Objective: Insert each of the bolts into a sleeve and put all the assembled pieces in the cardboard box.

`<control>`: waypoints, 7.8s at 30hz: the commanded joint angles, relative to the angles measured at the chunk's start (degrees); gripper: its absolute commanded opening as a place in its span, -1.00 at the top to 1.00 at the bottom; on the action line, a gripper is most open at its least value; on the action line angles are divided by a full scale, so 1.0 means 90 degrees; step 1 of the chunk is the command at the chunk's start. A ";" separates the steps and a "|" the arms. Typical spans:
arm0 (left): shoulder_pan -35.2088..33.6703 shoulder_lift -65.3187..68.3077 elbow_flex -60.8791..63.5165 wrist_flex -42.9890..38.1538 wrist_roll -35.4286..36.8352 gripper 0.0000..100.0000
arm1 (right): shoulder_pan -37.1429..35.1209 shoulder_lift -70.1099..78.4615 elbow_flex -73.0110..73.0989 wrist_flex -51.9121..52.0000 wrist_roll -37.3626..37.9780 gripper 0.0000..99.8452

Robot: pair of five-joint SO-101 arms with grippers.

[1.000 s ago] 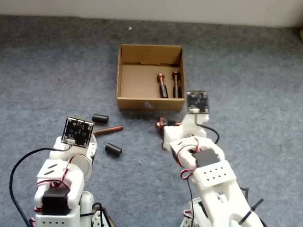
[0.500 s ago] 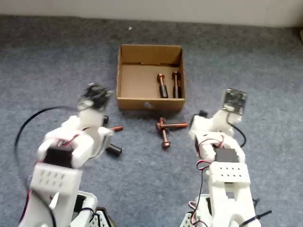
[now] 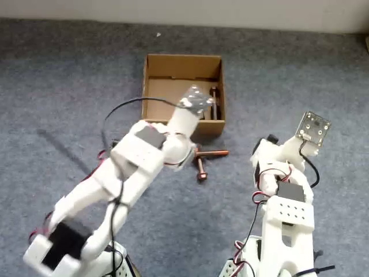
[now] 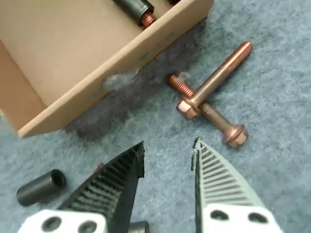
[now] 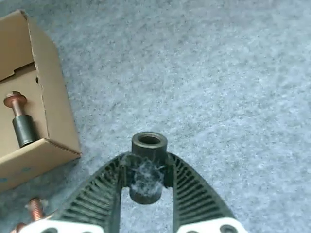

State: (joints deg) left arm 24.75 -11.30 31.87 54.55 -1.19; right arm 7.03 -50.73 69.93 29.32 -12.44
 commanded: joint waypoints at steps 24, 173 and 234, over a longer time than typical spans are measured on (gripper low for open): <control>0.0366 0.2916 -0.3316 0.0703 0.0068 0.63 | 0.0063 -0.0200 -0.0063 -0.0142 0.0029 0.99; -0.0845 0.2330 -0.1275 0.1280 -0.1573 0.99 | -0.0151 -0.0200 -0.0054 -0.0112 0.0039 0.99; 0.0015 -1.0242 0.4547 -0.1895 0.1524 0.98 | -0.5993 -0.6051 0.3482 -0.1040 0.2354 0.99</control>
State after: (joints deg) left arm 23.78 -102.73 73.45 38.81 12.00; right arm -46.42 -103.47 96.04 21.49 7.96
